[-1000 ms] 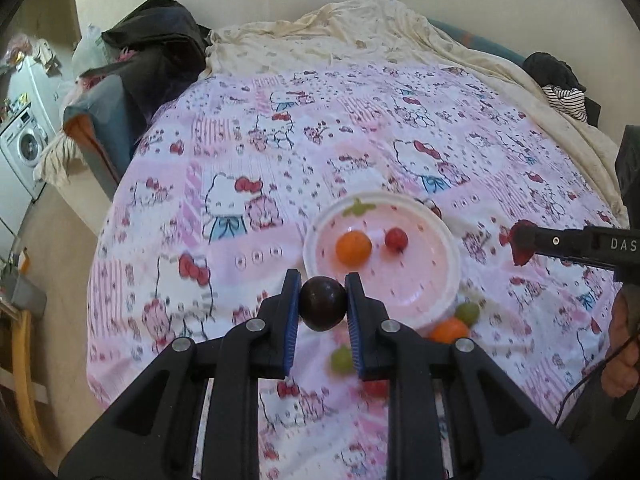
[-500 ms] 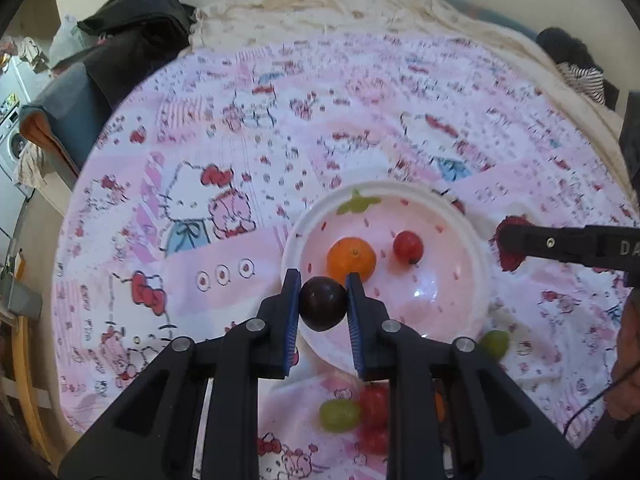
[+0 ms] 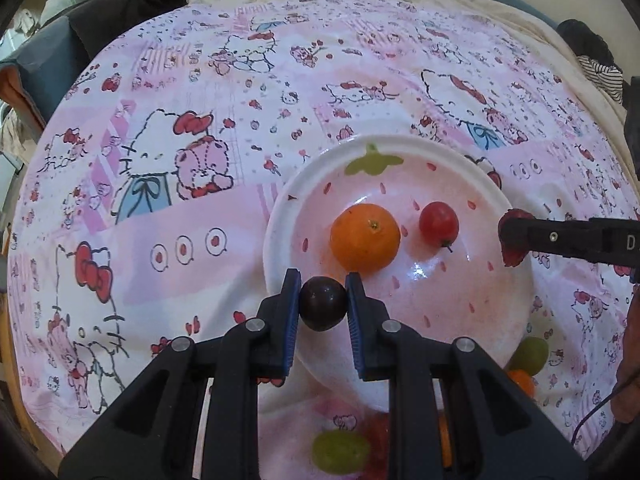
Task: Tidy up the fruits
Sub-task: 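Place the dark grape and strawberry on the plate, opening both tools, then lift both tools away from the plate toward the remaining fruits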
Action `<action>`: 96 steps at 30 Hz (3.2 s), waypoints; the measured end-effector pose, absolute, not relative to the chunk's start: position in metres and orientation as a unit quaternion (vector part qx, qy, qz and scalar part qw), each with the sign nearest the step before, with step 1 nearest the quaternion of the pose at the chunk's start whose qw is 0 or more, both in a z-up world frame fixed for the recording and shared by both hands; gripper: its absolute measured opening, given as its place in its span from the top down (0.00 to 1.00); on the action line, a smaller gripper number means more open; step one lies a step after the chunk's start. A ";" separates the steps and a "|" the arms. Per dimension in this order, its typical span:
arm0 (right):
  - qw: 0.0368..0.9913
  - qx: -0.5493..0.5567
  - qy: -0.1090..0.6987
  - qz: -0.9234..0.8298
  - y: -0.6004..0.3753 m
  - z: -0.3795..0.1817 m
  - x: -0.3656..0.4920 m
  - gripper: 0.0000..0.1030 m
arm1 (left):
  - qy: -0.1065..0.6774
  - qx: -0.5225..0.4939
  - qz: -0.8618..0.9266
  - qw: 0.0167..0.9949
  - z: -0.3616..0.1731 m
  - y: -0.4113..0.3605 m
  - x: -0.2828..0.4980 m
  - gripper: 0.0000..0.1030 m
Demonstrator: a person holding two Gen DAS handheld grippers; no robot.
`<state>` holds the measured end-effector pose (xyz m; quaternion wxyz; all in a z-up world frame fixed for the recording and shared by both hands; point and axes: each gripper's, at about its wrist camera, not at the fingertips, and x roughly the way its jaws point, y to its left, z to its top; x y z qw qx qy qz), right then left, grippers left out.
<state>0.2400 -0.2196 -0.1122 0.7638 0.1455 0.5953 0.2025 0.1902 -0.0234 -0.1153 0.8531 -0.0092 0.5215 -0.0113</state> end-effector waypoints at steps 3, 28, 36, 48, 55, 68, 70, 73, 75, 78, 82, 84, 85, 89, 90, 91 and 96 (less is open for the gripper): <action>0.753 0.148 0.611 0.191 -0.220 -0.123 0.242 0.70 | 0.520 0.001 -0.011 0.854 -0.120 -0.026 0.192 0.81; 0.746 0.163 0.610 0.211 -0.221 -0.119 0.244 0.37 | 0.503 0.032 -0.048 0.862 -0.112 -0.051 0.184 0.07; 0.773 0.174 0.571 0.215 -0.230 -0.089 0.236 0.28 | 0.486 0.027 -0.041 0.873 -0.086 -0.043 0.176 0.08; 0.822 0.180 0.494 0.220 -0.255 -0.025 0.187 0.28 | 0.446 -0.006 0.007 0.895 -0.031 -0.009 0.136 0.08; 0.835 0.181 0.473 0.214 -0.265 -0.009 0.151 0.28 | 0.411 -0.034 0.020 0.911 0.001 0.007 0.102 0.08; 0.843 0.198 0.456 0.204 -0.282 0.002 0.095 0.28 | 0.404 -0.031 0.019 0.914 0.017 0.019 0.049 0.08; 0.842 0.202 0.456 0.206 -0.282 0.003 0.088 0.28 | 0.401 -0.037 0.020 0.915 0.018 0.021 0.045 0.08; 0.840 0.197 0.464 0.202 -0.279 -0.002 0.081 0.28 | 0.426 -0.045 0.006 0.903 0.007 0.018 0.045 0.08; 0.837 0.199 0.469 0.199 -0.278 -0.006 0.078 0.28 | 0.451 -0.050 -0.005 0.891 -0.007 0.014 0.047 0.08; 0.833 0.206 0.476 0.192 -0.279 -0.011 0.078 0.28 | 0.488 -0.052 -0.031 0.870 -0.033 -0.001 0.049 0.18; 0.826 0.217 0.483 0.191 -0.280 -0.017 0.081 0.28 | 0.531 -0.065 -0.053 0.843 -0.065 -0.016 0.056 0.50; 0.817 0.236 0.487 0.198 -0.283 -0.021 0.083 0.28 | 0.548 -0.071 -0.055 0.832 -0.079 -0.021 0.062 0.54; 0.812 0.248 0.489 0.201 -0.285 -0.023 0.085 0.28 | 0.552 -0.072 -0.056 0.829 -0.084 -0.023 0.065 0.55; 0.808 0.263 0.491 0.195 -0.293 -0.027 0.089 0.28 | 0.573 -0.087 -0.055 0.813 -0.106 -0.026 0.073 0.55; 0.807 0.265 0.492 0.194 -0.293 -0.028 0.090 0.28 | 0.579 -0.087 -0.055 0.809 -0.112 -0.027 0.074 0.55; 0.805 0.267 0.494 0.193 -0.294 -0.030 0.092 0.28 | 0.584 -0.087 -0.055 0.805 -0.117 -0.027 0.075 0.55; 0.798 0.271 0.502 0.197 -0.294 -0.034 0.097 0.28 | 0.591 -0.084 -0.067 0.799 -0.127 -0.037 0.079 0.58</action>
